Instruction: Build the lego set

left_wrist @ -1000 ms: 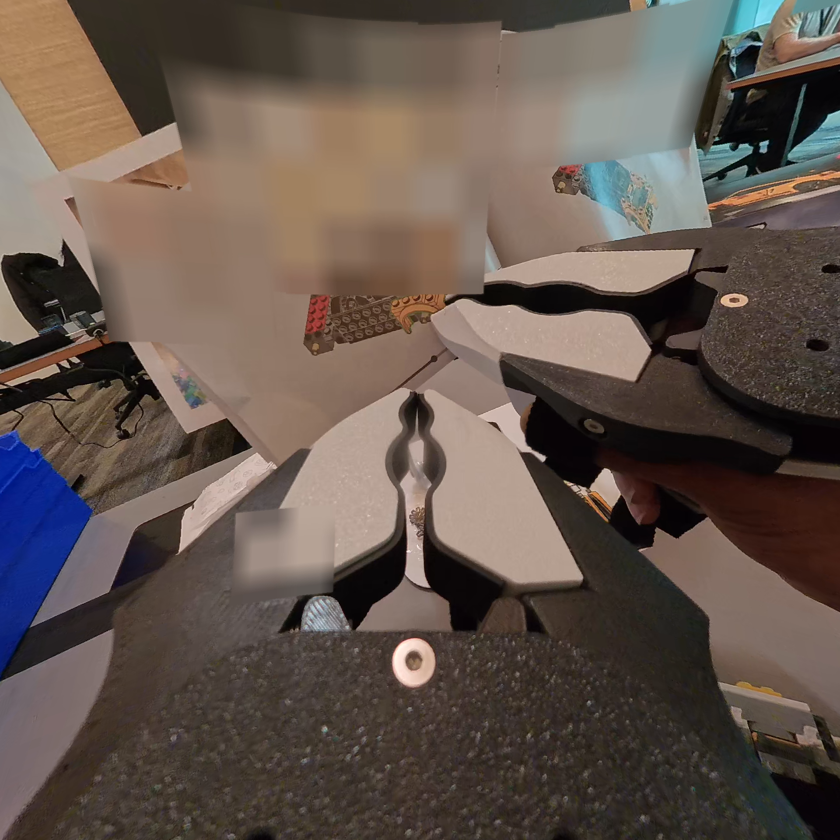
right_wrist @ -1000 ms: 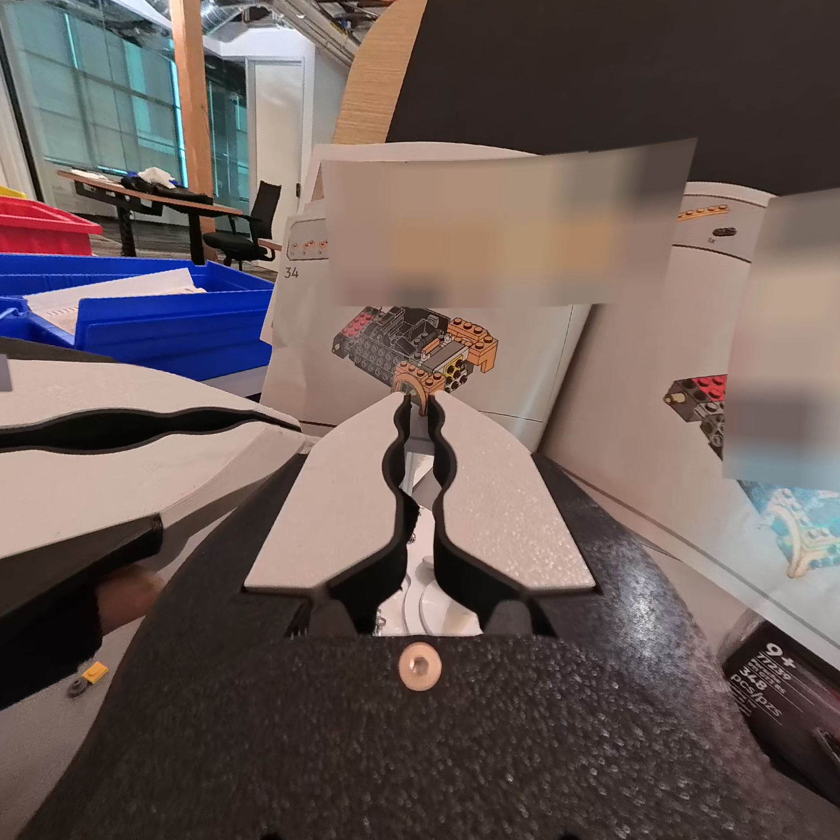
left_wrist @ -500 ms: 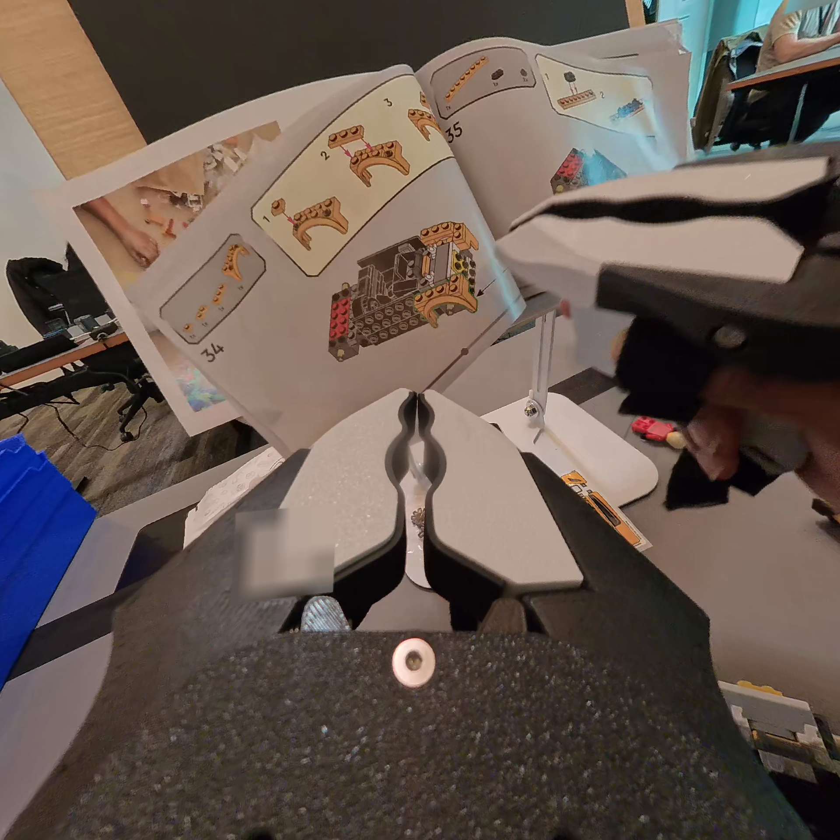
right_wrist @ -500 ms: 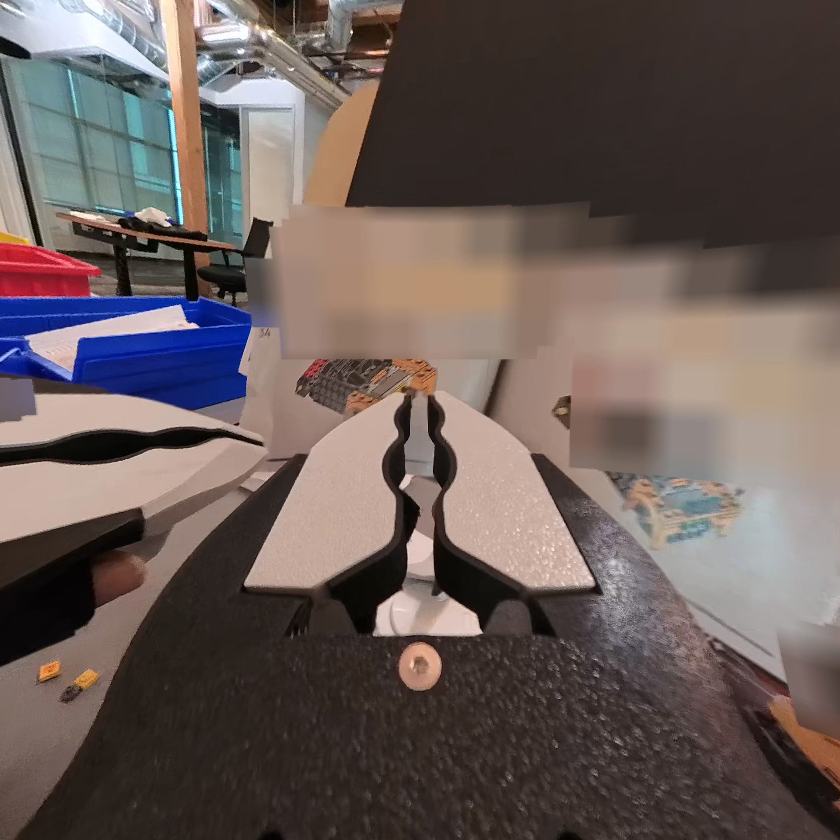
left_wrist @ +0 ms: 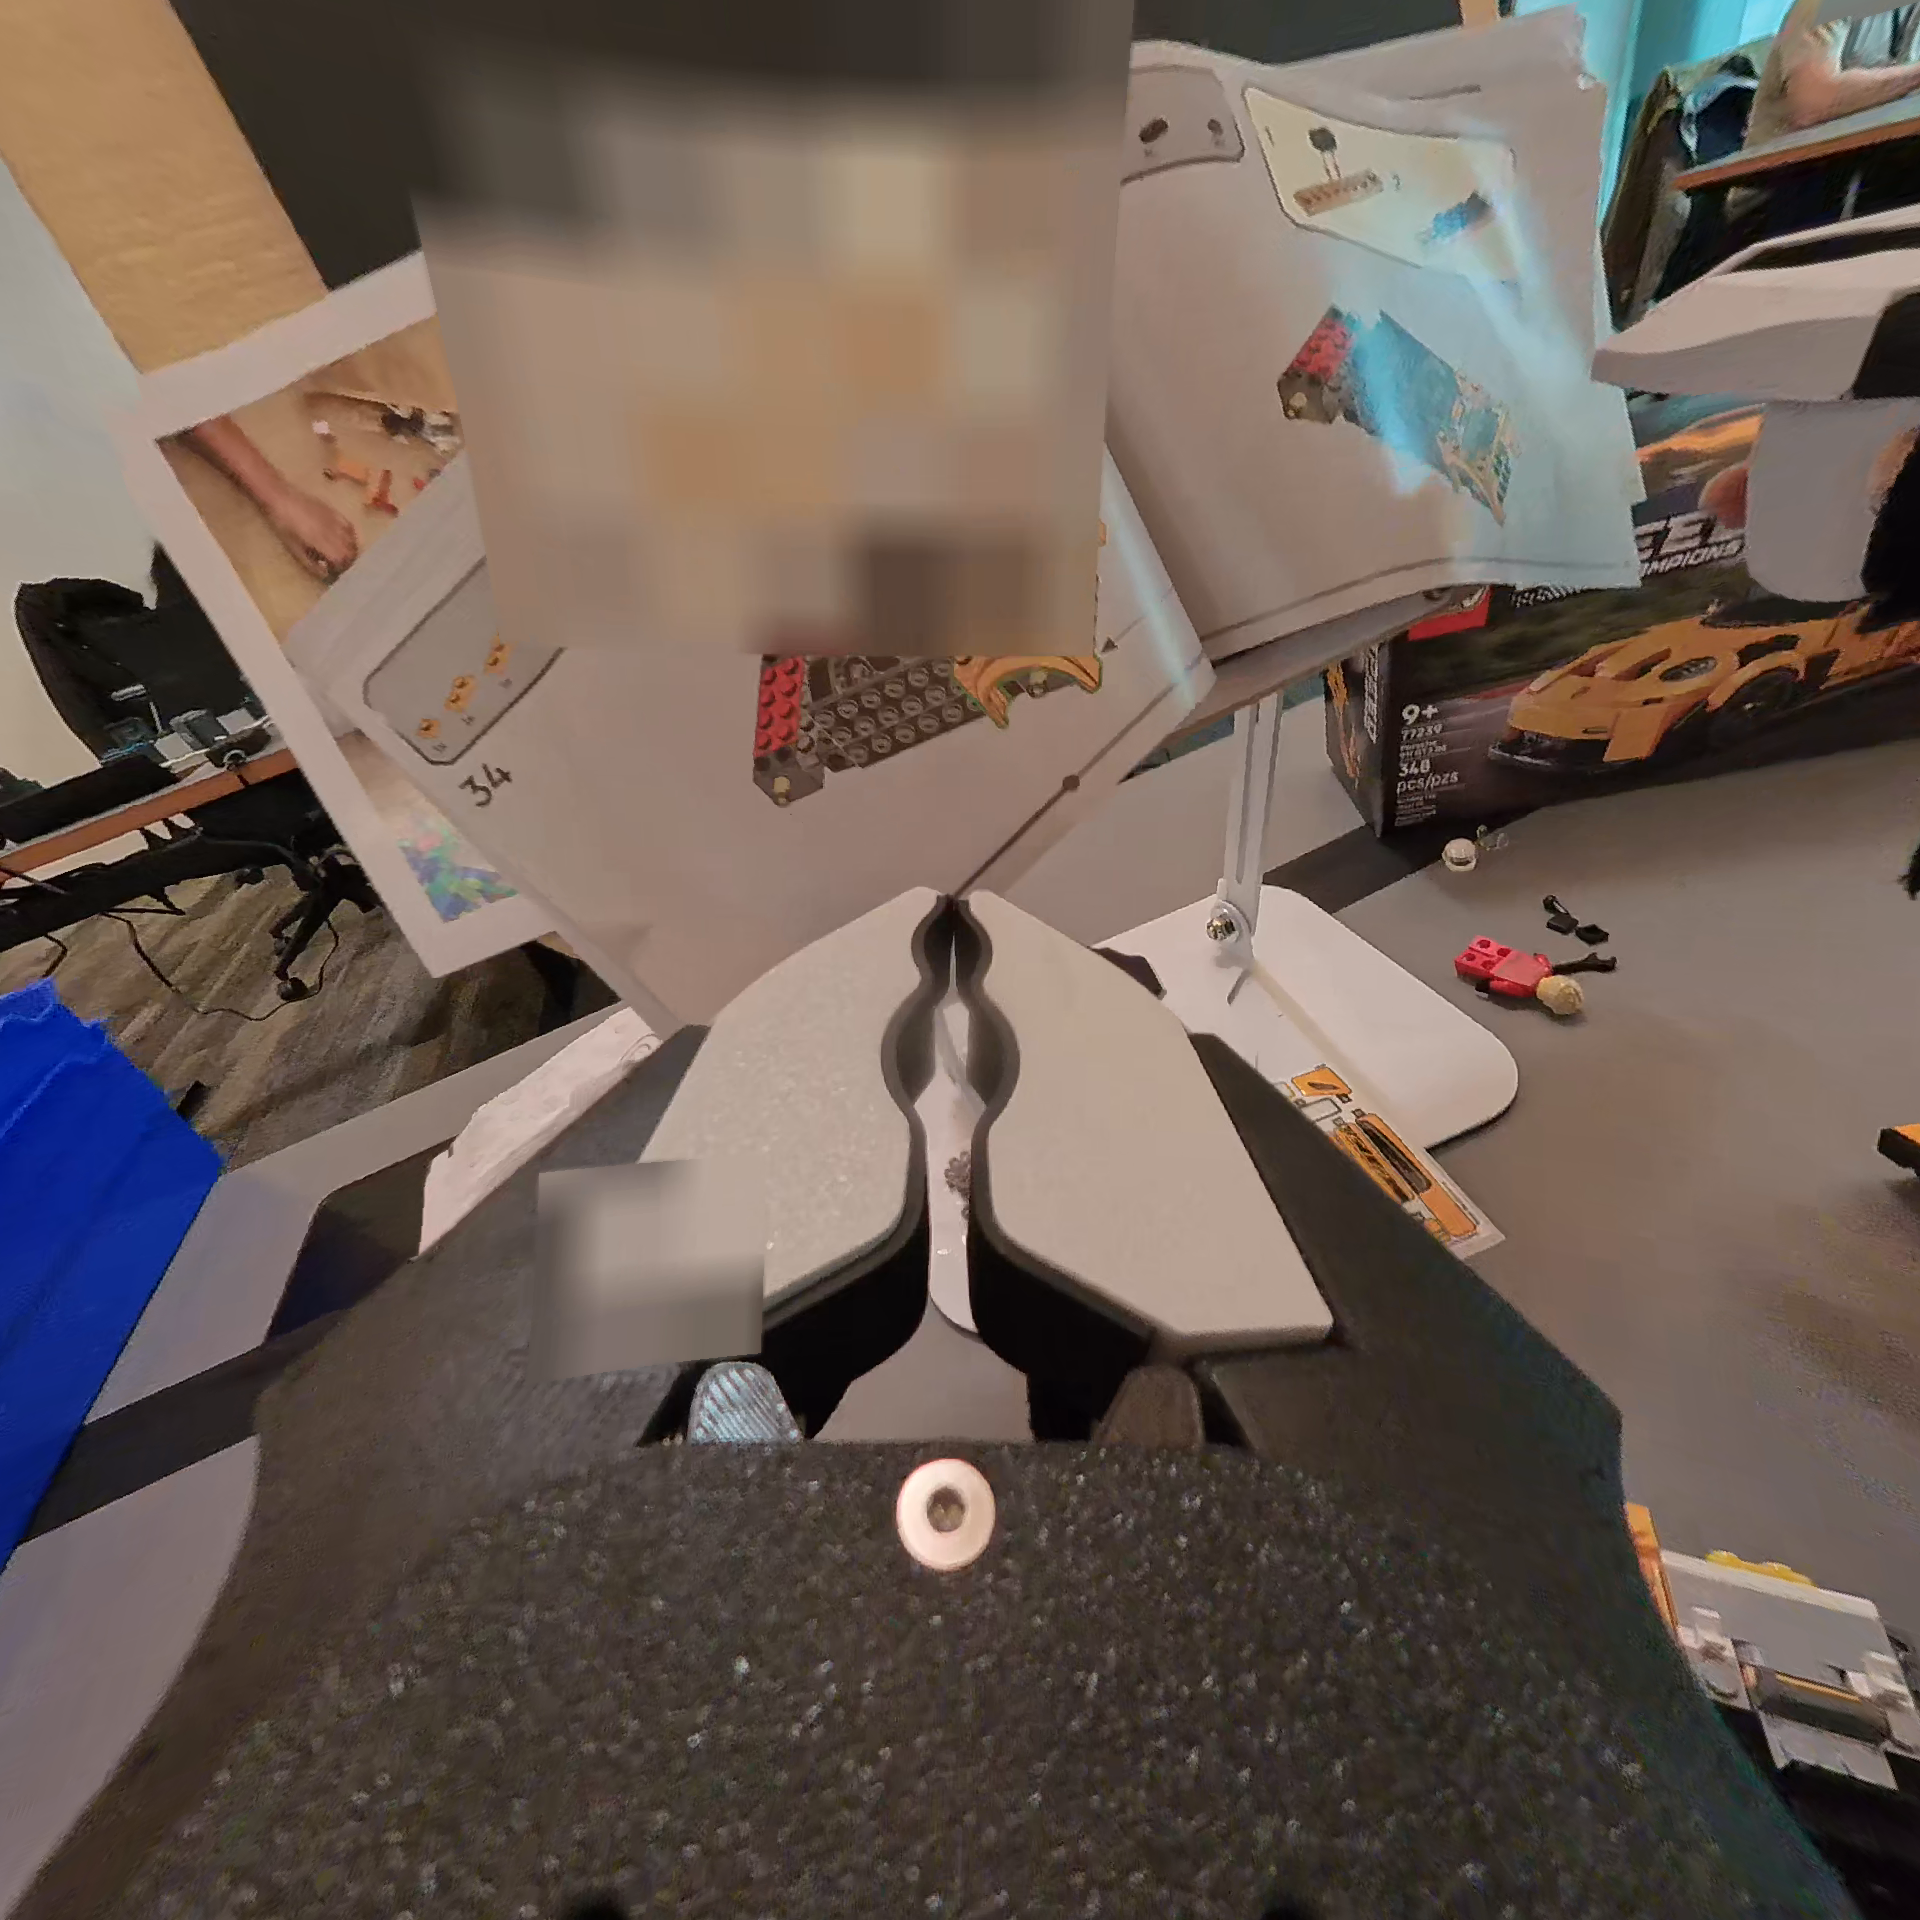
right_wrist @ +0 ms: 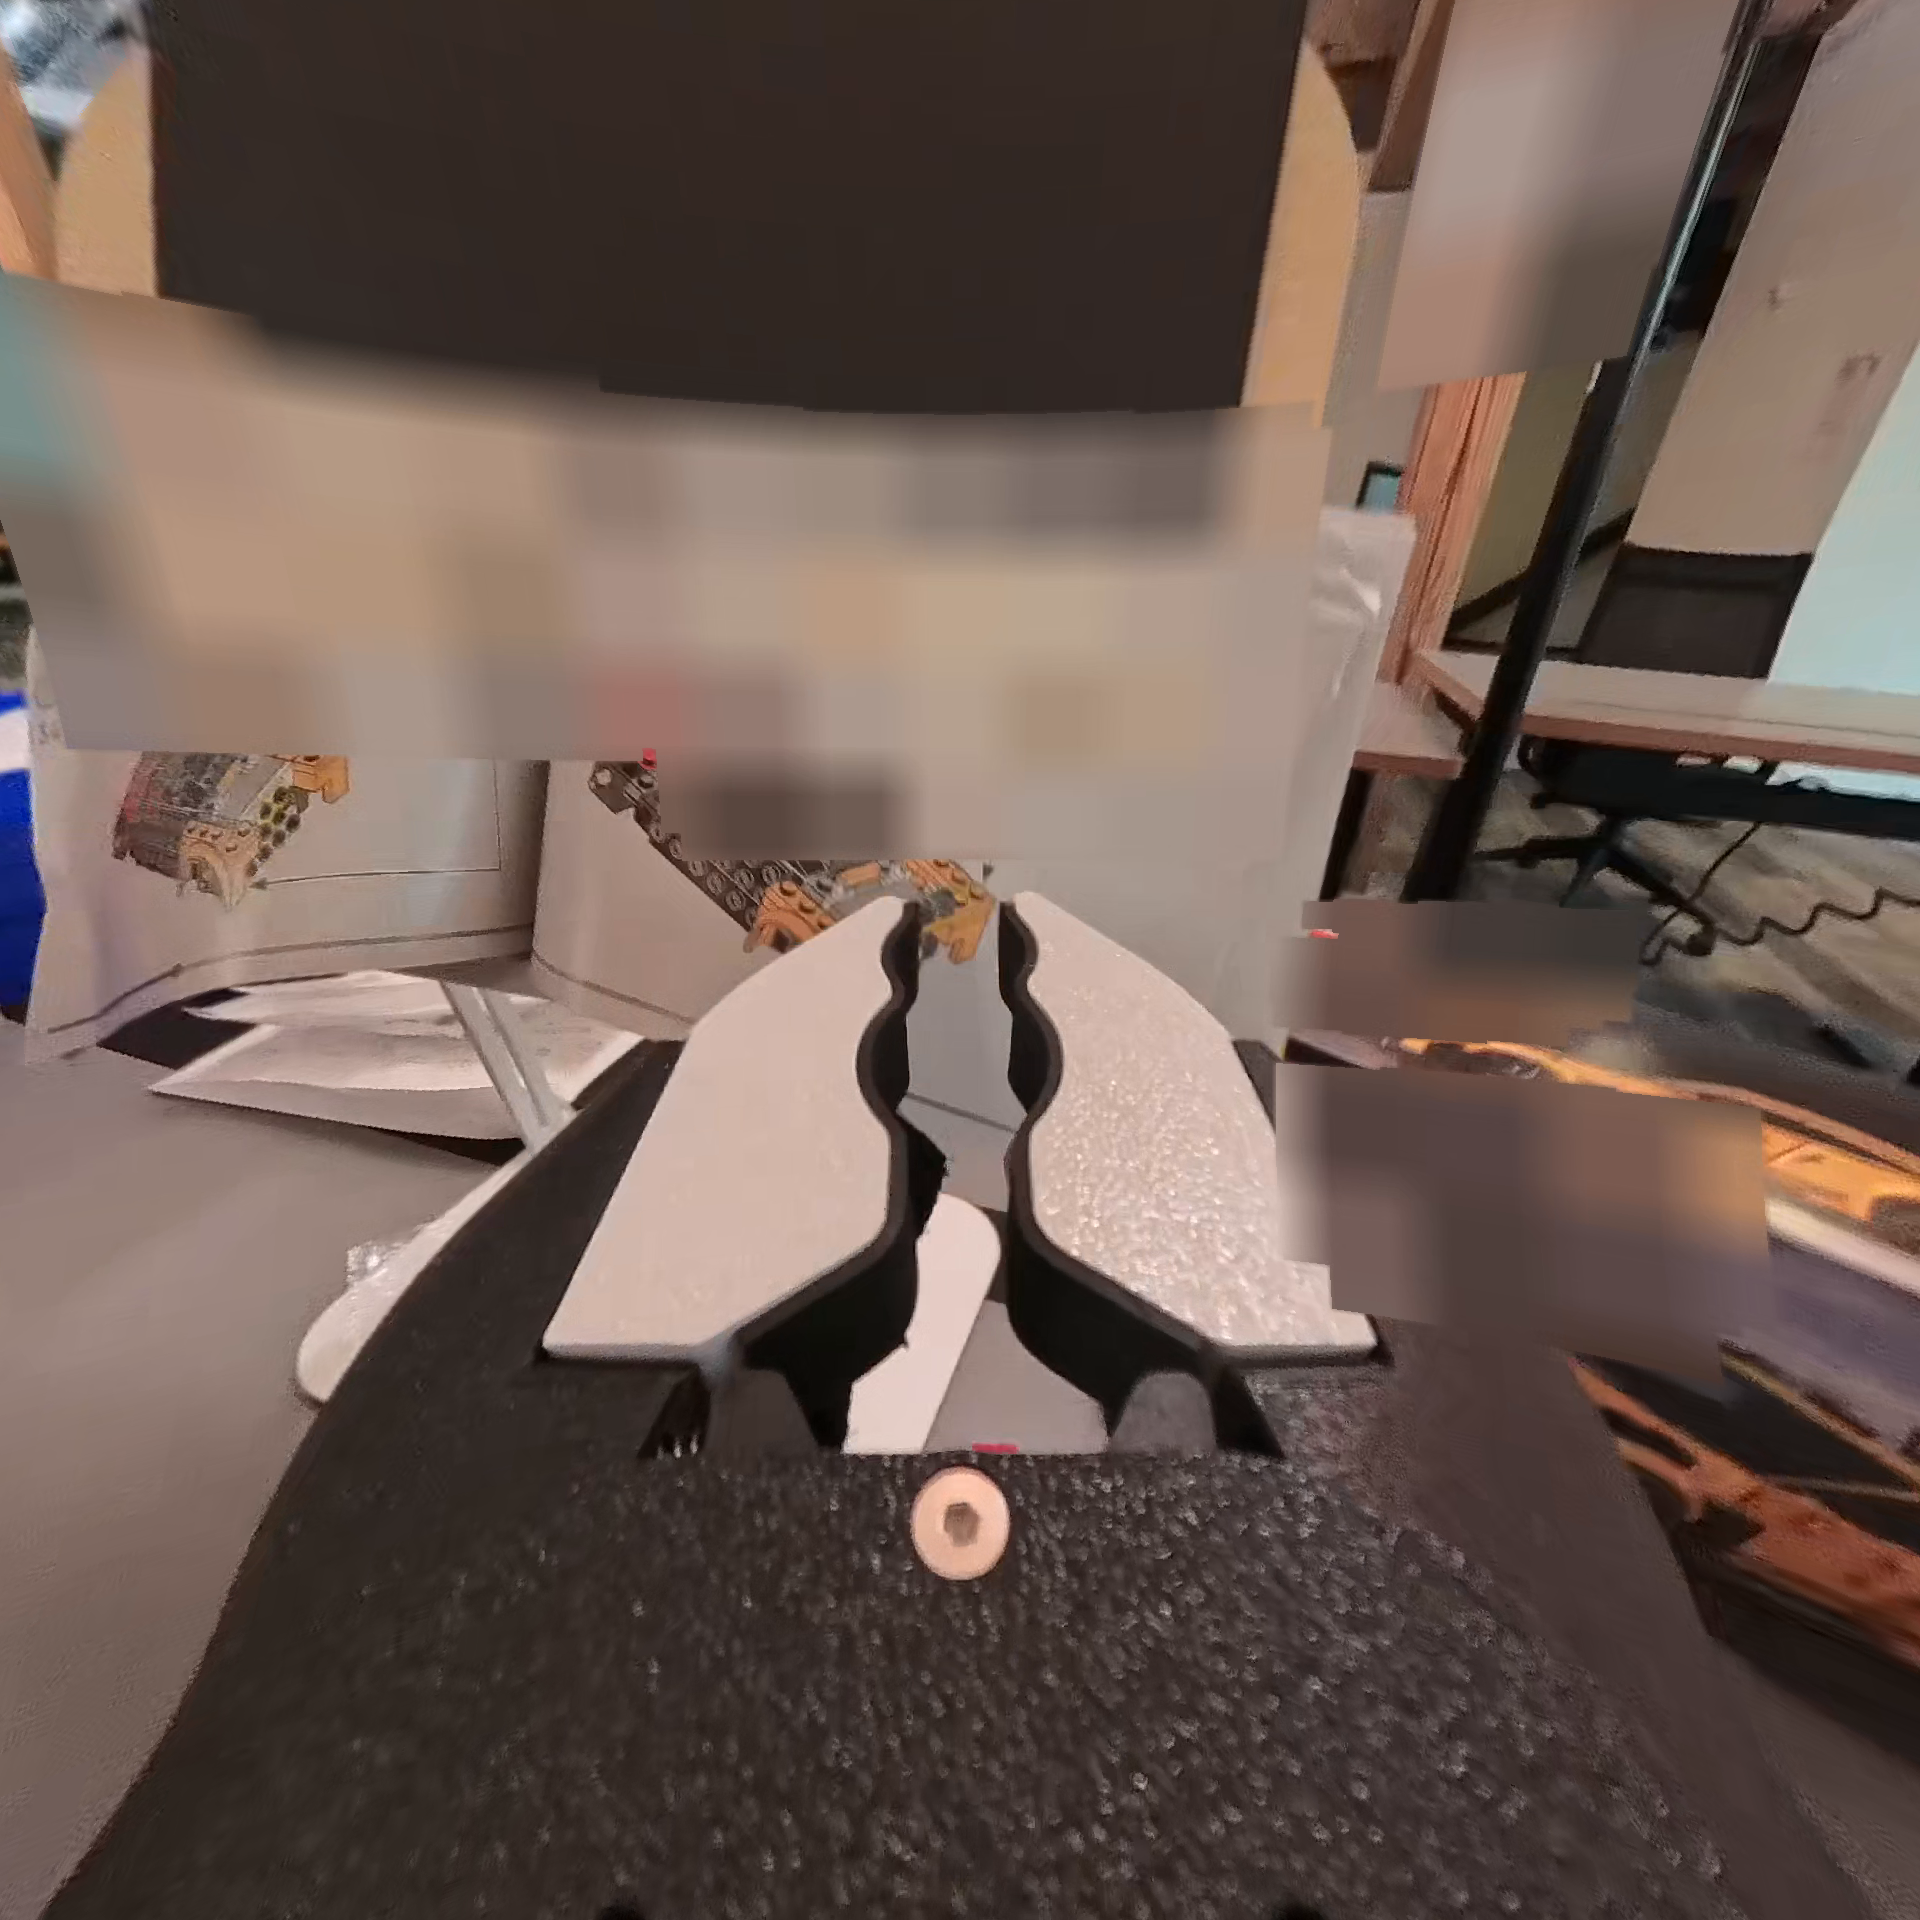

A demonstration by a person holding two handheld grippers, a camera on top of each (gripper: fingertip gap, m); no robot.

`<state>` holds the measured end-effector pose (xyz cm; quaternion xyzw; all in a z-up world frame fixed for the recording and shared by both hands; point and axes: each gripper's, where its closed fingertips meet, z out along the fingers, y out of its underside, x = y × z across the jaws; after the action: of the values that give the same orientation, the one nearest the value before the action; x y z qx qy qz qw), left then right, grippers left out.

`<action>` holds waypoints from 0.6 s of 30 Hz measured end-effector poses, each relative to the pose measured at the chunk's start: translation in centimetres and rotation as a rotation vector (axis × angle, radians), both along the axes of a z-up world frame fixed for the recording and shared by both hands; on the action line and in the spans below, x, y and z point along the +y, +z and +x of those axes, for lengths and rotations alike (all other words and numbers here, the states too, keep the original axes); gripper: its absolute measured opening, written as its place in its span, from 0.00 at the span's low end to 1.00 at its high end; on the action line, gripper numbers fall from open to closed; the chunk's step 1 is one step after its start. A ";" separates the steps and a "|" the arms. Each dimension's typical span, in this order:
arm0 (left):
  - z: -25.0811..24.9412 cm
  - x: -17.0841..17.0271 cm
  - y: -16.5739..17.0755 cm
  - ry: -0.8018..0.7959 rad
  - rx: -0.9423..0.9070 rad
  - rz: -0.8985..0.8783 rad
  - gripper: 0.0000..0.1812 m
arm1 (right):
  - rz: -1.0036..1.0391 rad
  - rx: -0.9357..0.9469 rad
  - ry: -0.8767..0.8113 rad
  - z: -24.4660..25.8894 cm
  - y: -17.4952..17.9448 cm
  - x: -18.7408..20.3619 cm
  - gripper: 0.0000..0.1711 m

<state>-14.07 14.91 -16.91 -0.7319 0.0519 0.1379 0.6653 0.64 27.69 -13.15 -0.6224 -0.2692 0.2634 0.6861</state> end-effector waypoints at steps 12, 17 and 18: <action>0.7 0.0 -0.2 -0.012 0.015 -0.002 0.00 | 0.010 -0.025 0.044 -0.6 -0.7 -0.1 0.08; 0.7 0.1 -0.4 -0.014 0.016 -0.008 0.00 | 0.068 -0.083 0.052 -1.1 -0.5 0.4 0.05; 0.7 0.1 -0.5 -0.014 0.017 -0.009 0.00 | 0.066 -0.102 0.063 -1.1 -0.7 0.6 0.04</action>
<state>-13.40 15.04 -17.36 -0.7335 0.0632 0.1390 0.6623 -0.50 28.31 -13.85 -0.6035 -0.3316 0.2437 0.6829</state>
